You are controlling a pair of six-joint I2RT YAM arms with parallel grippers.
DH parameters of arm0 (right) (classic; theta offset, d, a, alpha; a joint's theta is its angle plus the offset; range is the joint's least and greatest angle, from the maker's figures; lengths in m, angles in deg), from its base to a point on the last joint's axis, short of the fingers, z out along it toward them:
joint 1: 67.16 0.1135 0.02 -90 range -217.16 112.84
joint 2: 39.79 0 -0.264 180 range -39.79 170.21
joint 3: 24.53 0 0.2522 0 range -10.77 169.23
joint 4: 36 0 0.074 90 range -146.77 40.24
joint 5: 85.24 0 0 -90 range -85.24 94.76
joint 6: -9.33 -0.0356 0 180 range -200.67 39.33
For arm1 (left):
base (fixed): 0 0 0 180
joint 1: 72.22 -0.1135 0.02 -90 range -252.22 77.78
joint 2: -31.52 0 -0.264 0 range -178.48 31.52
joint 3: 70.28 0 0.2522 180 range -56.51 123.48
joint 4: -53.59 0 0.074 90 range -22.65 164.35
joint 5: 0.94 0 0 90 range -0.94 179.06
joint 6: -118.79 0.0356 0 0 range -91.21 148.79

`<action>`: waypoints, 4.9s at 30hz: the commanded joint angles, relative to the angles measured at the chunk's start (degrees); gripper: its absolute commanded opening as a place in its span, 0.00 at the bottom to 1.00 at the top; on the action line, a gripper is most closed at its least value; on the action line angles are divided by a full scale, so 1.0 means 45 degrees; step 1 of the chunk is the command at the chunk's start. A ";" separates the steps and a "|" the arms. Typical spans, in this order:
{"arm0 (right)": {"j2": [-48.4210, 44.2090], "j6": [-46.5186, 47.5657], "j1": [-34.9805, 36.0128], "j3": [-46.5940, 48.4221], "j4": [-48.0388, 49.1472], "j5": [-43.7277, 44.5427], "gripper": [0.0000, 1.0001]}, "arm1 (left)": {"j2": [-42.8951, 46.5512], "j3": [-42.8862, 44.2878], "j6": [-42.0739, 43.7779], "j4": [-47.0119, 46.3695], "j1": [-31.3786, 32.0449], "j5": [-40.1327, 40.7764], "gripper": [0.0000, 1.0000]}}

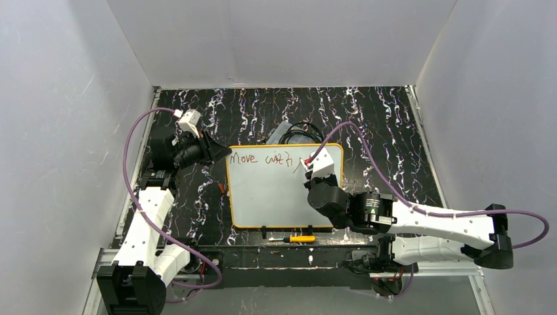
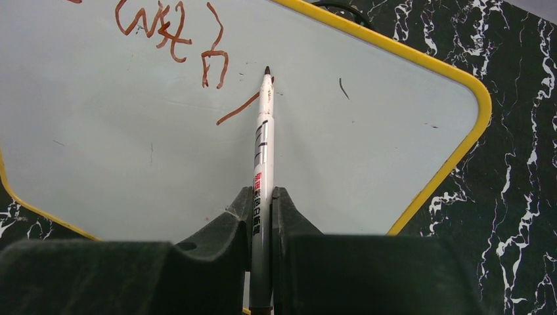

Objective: Write a sentence on the whiteboard

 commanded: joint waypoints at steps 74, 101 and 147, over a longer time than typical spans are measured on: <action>-0.1138 -0.1409 -0.0075 -0.0085 -0.1076 0.0437 0.01 | 0.0173 0.0197 0.0106 0.0425 0.0038 -0.0109 0.20; -0.0494 -0.0616 -0.0081 -0.0104 -0.0892 -0.0160 0.01 | 0.0085 0.0217 0.0106 0.0411 0.0038 -0.0178 0.20; -0.0397 -0.0179 -0.0085 0.0536 -0.0902 0.1089 0.01 | 0.0074 0.0197 0.0121 0.0367 0.0038 -0.0273 0.20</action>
